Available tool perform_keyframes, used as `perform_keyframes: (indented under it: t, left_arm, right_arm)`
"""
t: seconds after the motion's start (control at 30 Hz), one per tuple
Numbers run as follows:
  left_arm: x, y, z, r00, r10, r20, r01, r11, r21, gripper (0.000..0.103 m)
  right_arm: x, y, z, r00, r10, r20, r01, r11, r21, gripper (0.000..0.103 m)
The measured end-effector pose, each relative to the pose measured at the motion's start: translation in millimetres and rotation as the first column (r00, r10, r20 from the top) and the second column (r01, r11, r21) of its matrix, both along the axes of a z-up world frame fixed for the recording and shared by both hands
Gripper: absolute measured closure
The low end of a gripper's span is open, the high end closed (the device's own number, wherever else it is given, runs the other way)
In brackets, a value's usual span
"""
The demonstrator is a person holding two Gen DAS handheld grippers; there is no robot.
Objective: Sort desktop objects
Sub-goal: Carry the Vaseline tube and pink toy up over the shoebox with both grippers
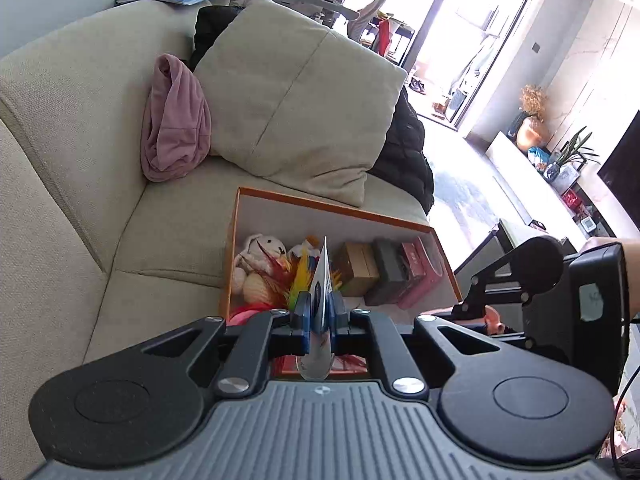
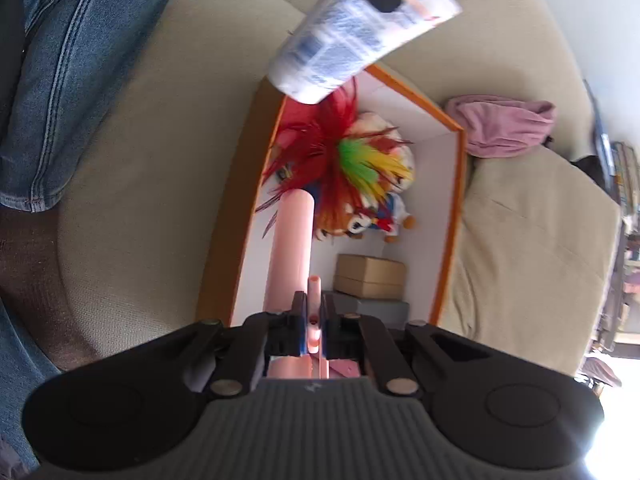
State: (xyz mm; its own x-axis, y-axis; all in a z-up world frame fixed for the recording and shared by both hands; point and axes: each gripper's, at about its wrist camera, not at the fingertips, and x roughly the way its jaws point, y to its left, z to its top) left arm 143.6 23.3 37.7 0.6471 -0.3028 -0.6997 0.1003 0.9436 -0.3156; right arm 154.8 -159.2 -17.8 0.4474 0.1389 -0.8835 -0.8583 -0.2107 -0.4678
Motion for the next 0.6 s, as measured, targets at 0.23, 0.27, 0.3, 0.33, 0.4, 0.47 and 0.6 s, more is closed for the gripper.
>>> perform_keyframes:
  t: [0.23, 0.27, 0.3, 0.33, 0.4, 0.47, 0.6]
  left_arm:
    - [18.8, 4.7, -6.6, 1.000, -0.001, 0.012, 0.001, 1.000, -0.026, 0.094]
    - [20.6, 4.5, -8.5, 1.000, -0.003, 0.010, 0.004, 1.000, -0.030, 0.094]
    - [22.9, 4.3, -10.2, 1.000, -0.007, 0.007, 0.007, 0.999, -0.034, 0.094]
    - [24.9, 3.8, -12.1, 1.000, -0.009, 0.004, 0.009, 0.999, -0.036, 0.094]
    - [28.2, 2.9, -15.8, 1.000, -0.015, -0.001, 0.015, 0.999, -0.041, 0.094]
    - [31.1, 1.9, -19.1, 1.000, -0.020, -0.006, 0.020, 0.999, -0.045, 0.094]
    - [34.8, -1.1, -23.6, 1.000, -0.028, -0.013, 0.027, 0.998, -0.049, 0.094]
  right_arm:
    - [22.4, 17.5, -18.4, 0.990, 0.006, -0.142, 0.000, 0.999, 0.038, 0.097]
    - [26.6, 19.2, -21.7, 0.987, 0.006, -0.160, 0.002, 0.999, 0.045, 0.097]
    - [30.3, 20.4, -24.6, 0.983, 0.002, -0.184, 0.008, 0.998, 0.055, 0.097]
    - [34.3, 21.0, -27.0, 0.978, -0.004, -0.211, 0.018, 0.998, 0.064, 0.097]
    - [40.8, 20.9, -31.9, 0.967, -0.020, -0.253, 0.041, 0.996, 0.078, 0.097]
    - [46.5, 20.5, -37.9, 0.959, -0.033, -0.282, 0.059, 0.995, 0.082, 0.097]
    - [55.0, 17.3, -47.8, 0.945, -0.067, -0.320, 0.099, 0.992, 0.083, 0.097]
